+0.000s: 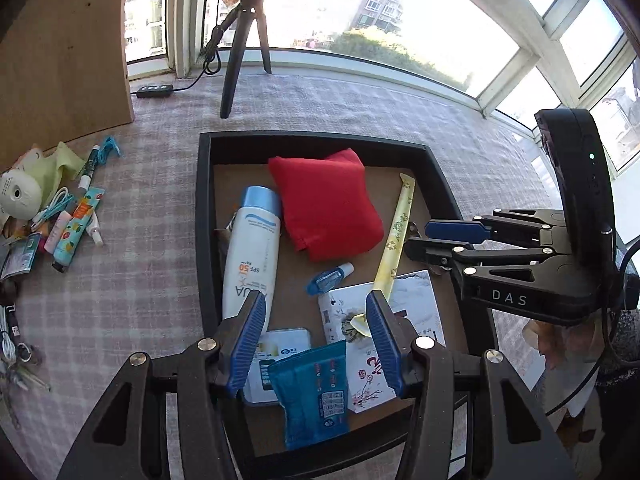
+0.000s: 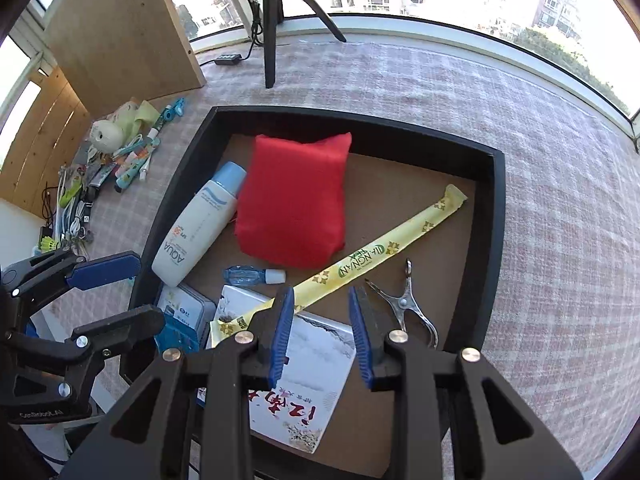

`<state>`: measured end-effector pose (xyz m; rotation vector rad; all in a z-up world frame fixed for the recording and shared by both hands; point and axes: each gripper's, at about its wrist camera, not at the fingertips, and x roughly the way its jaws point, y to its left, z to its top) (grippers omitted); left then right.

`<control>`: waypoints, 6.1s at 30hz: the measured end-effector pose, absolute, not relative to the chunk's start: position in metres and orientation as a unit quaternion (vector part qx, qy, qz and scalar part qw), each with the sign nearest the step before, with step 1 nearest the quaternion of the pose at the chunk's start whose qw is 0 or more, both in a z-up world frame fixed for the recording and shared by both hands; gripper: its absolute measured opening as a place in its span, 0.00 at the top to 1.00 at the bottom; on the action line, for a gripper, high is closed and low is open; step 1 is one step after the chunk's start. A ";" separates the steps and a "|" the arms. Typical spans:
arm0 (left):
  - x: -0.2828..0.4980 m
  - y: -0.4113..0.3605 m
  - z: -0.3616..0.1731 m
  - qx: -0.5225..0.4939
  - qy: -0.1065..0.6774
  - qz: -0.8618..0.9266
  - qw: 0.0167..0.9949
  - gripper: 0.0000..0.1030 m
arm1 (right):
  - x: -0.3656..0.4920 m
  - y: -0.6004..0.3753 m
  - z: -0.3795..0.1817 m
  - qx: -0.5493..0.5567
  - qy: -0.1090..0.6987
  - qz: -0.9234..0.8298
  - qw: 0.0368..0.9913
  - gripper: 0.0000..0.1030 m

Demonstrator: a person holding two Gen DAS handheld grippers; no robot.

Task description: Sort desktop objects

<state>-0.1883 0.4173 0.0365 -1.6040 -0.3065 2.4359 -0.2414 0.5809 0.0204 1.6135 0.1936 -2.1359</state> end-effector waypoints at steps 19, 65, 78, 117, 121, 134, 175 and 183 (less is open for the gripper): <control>-0.025 0.126 -0.008 -0.523 -0.223 0.803 -0.181 0.51 | -0.180 0.396 0.000 0.543 0.269 -0.681 0.410 0.66; 0.021 -0.030 -0.033 -0.514 -0.264 0.780 -0.240 0.99 | -0.137 0.304 -0.059 0.571 0.376 -0.581 0.442 0.78; 0.011 0.020 0.019 -0.481 -0.262 0.816 -0.186 1.00 | -0.178 0.349 -0.009 0.569 0.259 -0.655 0.425 0.78; -0.163 0.517 0.018 -0.555 -0.084 0.781 0.275 0.66 | -0.167 0.676 -0.024 0.615 0.056 -0.770 0.159 0.77; -0.162 0.504 0.017 -0.550 -0.087 0.790 0.256 0.49 | -0.169 0.680 -0.024 0.616 0.046 -0.772 0.148 0.71; -0.129 0.410 0.027 -0.534 -0.077 0.825 0.170 0.56 | -0.155 0.629 0.008 0.584 0.033 -0.794 0.165 0.71; -0.034 0.024 -0.075 -0.592 -0.017 0.804 0.056 0.48 | -0.147 0.105 -0.034 0.634 0.050 -0.692 0.342 0.71; -0.039 0.026 -0.084 -0.598 -0.029 0.798 0.067 0.48 | -0.165 0.091 -0.057 0.655 0.031 -0.684 0.319 0.71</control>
